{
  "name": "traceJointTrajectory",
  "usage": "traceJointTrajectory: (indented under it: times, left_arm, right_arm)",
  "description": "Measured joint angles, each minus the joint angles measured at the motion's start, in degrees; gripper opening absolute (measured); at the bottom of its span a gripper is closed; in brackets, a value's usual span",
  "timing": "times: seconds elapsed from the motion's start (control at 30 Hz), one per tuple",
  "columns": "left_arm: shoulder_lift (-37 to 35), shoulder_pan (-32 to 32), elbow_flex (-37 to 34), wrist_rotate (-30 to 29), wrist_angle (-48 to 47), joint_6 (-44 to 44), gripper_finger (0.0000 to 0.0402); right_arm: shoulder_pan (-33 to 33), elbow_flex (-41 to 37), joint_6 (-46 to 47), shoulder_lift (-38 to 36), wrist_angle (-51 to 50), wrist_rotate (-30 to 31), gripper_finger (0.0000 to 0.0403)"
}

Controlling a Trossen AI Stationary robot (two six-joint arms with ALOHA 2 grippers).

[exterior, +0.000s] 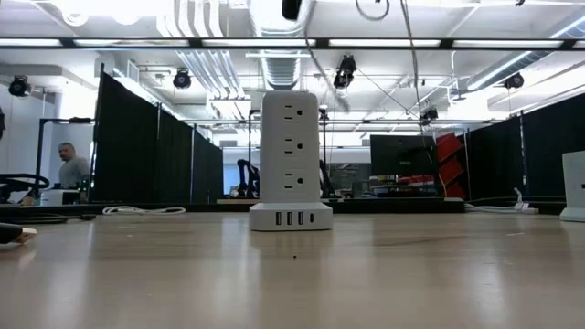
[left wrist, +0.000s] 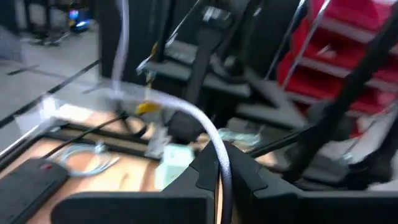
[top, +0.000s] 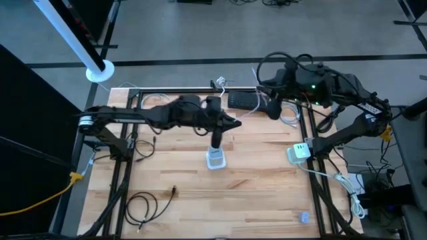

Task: Insert USB
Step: Insert the bottom white charger cable into the black outlet extension

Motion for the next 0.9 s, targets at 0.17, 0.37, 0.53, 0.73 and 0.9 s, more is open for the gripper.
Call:
traceJointTrajectory:
  times: [0.17, 0.37, 0.53, 0.73, 0.9]
  left_arm:
    - [-5.38, 0.02, 0.0, -0.05, 0.68, -1.1, 0.0]
    - [-9.52, 0.02, -0.04, -6.3, 0.72, -1.62, 0.0]
    - [-10.55, 0.13, -0.11, -12.18, 1.35, -1.78, 0.0]
    - [-10.64, 0.5, -0.13, -9.28, 5.02, 2.86, 0.0]
    - [-10.67, 0.35, -0.13, 4.01, 9.08, 8.4, 0.0]
  right_arm:
    - [-0.21, -0.68, 0.87, 0.0, -4.33, -0.37, 0.0151]
    - [-0.08, -1.93, 2.07, 0.16, -4.65, -12.9, 0.0199]
    - [1.9, -5.25, 2.71, 0.59, -1.46, -18.75, 0.021]
    - [3.63, -9.32, -0.05, 0.96, 1.28, -19.21, 0.0205]
    - [3.58, -14.88, -5.78, 1.09, 6.94, -17.45, 0.0198]
